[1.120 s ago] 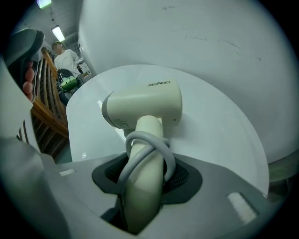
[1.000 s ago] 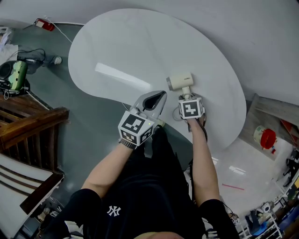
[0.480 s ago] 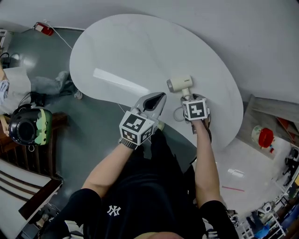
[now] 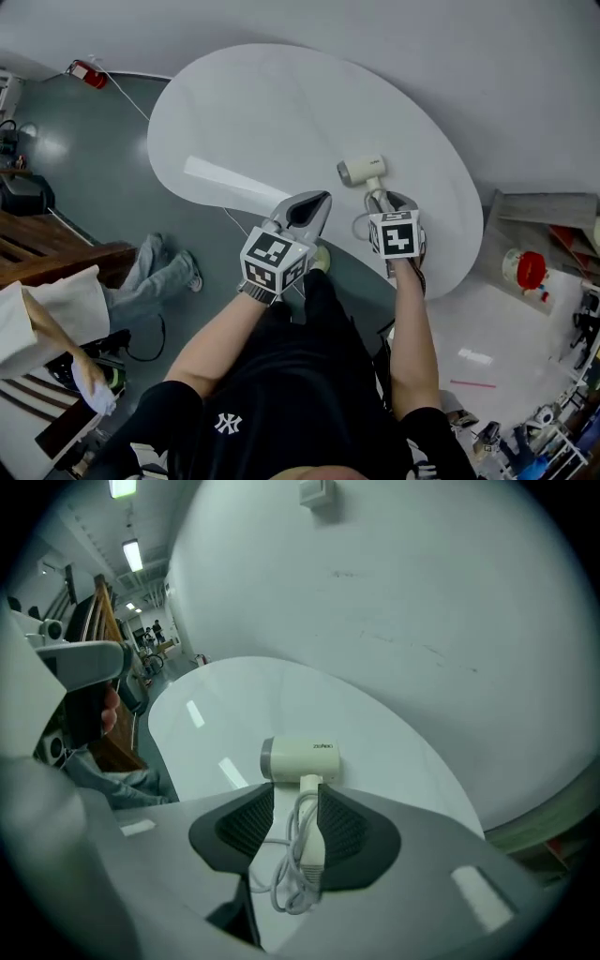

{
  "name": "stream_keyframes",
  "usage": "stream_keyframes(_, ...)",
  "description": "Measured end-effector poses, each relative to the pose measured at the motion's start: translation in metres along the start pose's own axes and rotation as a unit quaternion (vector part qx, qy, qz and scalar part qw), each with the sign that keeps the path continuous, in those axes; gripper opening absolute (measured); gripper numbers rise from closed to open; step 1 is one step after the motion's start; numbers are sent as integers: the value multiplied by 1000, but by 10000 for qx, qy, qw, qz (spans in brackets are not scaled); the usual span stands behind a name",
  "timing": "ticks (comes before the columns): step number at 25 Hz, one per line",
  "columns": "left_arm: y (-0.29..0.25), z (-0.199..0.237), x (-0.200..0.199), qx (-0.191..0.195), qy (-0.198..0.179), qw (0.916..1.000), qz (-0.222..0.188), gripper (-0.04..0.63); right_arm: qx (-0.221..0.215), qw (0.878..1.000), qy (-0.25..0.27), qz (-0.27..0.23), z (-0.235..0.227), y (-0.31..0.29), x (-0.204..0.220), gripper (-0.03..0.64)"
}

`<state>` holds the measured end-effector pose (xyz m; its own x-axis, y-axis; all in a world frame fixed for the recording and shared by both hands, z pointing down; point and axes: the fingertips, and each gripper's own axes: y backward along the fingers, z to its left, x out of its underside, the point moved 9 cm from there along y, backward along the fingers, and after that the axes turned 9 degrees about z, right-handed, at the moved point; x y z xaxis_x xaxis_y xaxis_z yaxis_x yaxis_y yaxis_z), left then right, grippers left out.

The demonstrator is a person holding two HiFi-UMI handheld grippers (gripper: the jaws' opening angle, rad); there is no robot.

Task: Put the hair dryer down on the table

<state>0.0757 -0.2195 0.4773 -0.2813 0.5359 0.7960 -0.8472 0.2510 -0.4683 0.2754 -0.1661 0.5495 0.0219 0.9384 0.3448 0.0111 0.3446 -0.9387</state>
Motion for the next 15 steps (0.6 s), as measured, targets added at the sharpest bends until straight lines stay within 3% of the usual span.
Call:
stream_keyframes(5,24,-6,3,74,-99,9999,-93,2,167,9979,-86,-626,24,35,3,85)
stream_keyframes(9,42,-11,3,72,-178,9997,-141,2,177,9936,-237,-1091,41,62,8,49)
stream_keyframes(15,69,-19,-6,98,-222,9997,-90,2,142,9766,-449,-2098,68,108,13,23)
